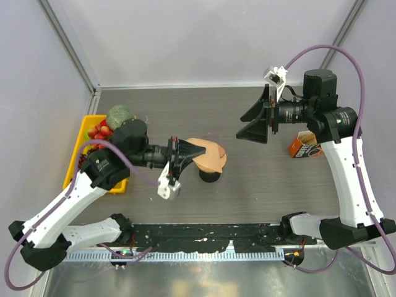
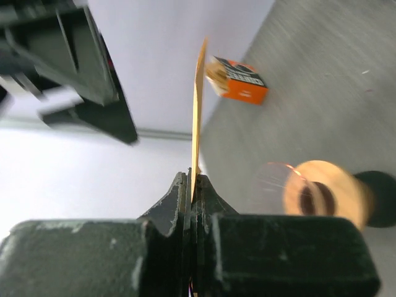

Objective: Place the coffee filter in the dripper

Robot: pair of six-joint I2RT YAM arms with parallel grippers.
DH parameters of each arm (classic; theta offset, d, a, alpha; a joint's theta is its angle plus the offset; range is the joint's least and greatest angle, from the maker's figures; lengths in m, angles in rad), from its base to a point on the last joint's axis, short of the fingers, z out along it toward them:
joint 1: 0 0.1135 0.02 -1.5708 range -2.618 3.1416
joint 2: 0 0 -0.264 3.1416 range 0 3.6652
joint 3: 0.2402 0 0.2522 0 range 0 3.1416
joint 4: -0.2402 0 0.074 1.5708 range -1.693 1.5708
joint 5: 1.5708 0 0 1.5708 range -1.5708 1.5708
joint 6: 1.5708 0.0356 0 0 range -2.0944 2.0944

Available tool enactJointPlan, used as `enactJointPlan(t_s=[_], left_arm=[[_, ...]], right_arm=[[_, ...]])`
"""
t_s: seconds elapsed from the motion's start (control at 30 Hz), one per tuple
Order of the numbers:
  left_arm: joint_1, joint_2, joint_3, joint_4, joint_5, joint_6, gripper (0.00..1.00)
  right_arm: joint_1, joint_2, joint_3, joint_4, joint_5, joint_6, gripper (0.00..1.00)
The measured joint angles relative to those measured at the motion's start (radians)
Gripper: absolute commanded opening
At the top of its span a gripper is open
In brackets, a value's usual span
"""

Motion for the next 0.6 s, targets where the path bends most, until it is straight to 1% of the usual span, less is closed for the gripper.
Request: enactJointPlan(t_s=[0.1, 0.2, 0.27, 0.33, 0.37, 0.43, 0.47, 0.5, 0.53, 0.6], left_arm=[[-0.035, -0.068, -0.117, 0.135, 0.023, 0.144, 0.0], [-0.063, -0.082, -0.187, 0.239, 0.039, 0.27, 0.0], [-0.07, -0.072, -0.212, 0.275, 0.042, 0.333, 0.0], [-0.071, -0.067, -0.229, 0.297, 0.046, 0.388, 0.0], [-0.071, -0.067, -0.233, 0.307, 0.048, 0.418, 0.0], [-0.071, -0.067, -0.233, 0.323, 0.05, 0.455, 0.0], [-0.072, -0.067, -0.233, 0.334, 0.05, 0.467, 0.0], [-0.072, -0.067, -0.233, 0.348, 0.05, 0.484, 0.0], [-0.072, -0.067, -0.233, 0.352, 0.05, 0.487, 0.0], [-0.072, -0.064, -0.233, 0.371, 0.048, 0.504, 0.0]], right_arm=[[-0.004, -0.003, -0.074, 0.132, -0.062, 0.172, 0.96], [0.016, -0.019, -0.227, 0.365, -0.118, 0.403, 0.97], [0.035, -0.013, -0.303, 0.497, -0.142, 0.534, 0.98], [0.06, -0.001, -0.34, 0.576, -0.161, 0.617, 1.0], [0.077, 0.006, -0.352, 0.613, -0.175, 0.651, 0.97], [0.096, 0.008, -0.36, 0.649, -0.19, 0.681, 0.95], [0.104, 0.008, -0.363, 0.666, -0.2, 0.692, 0.92], [0.112, 0.007, -0.365, 0.681, -0.209, 0.697, 0.87], [0.119, 0.007, -0.367, 0.693, -0.217, 0.7, 0.84], [0.132, 0.007, -0.374, 0.705, -0.228, 0.7, 0.74]])
